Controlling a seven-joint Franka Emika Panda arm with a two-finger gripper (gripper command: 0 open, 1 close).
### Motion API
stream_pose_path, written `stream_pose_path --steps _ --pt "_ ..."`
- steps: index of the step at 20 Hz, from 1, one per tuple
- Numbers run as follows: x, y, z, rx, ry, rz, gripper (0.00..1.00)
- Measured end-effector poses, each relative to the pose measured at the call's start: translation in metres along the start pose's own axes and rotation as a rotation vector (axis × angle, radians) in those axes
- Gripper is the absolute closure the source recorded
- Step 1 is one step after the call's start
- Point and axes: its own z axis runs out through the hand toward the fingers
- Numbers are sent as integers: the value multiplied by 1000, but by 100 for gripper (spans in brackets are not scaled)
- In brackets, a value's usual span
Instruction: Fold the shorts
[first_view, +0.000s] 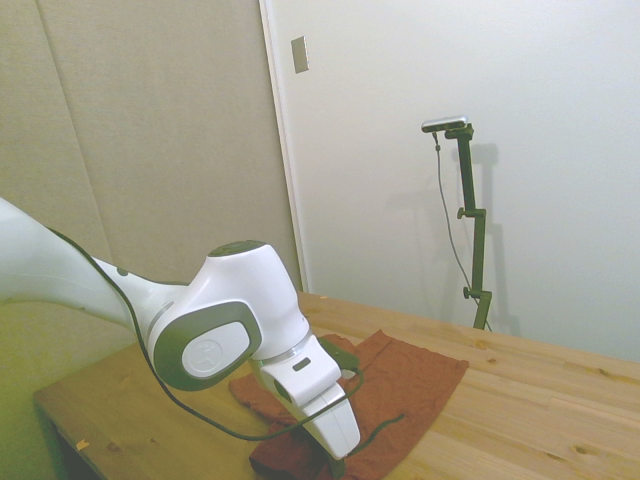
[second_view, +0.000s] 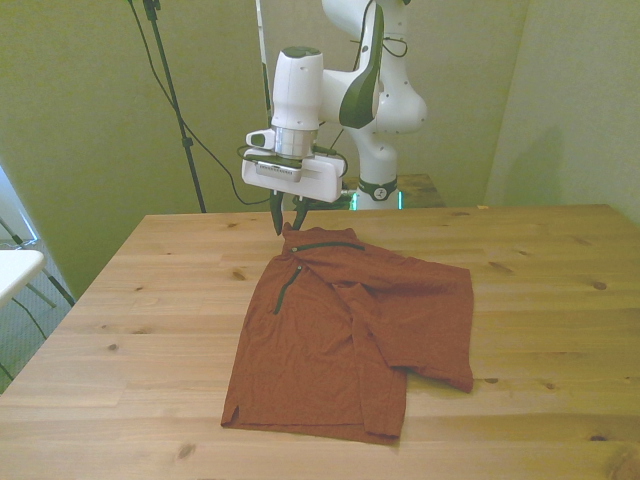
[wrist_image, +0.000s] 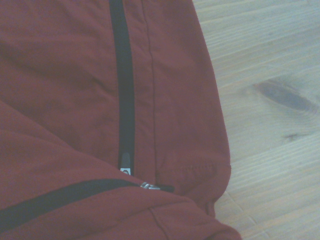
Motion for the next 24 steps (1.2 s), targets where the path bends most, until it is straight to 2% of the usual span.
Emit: stream_pose_path --steps 3,6,9,11,14,18,24 --pt "0 0 -11 7 23 -21 0" --pt "-13 -10 -40 -5 70 -85 0" --pt "-58 -36 -79 -7 158 -209 0" --pt "-109 -62 -90 5 191 -335 0" --pt "-183 -97 -86 23 241 -520 0" --pt "-250 -128 -62 61 361 -731 0" --pt "-292 -151 -25 61 369 -805 0"
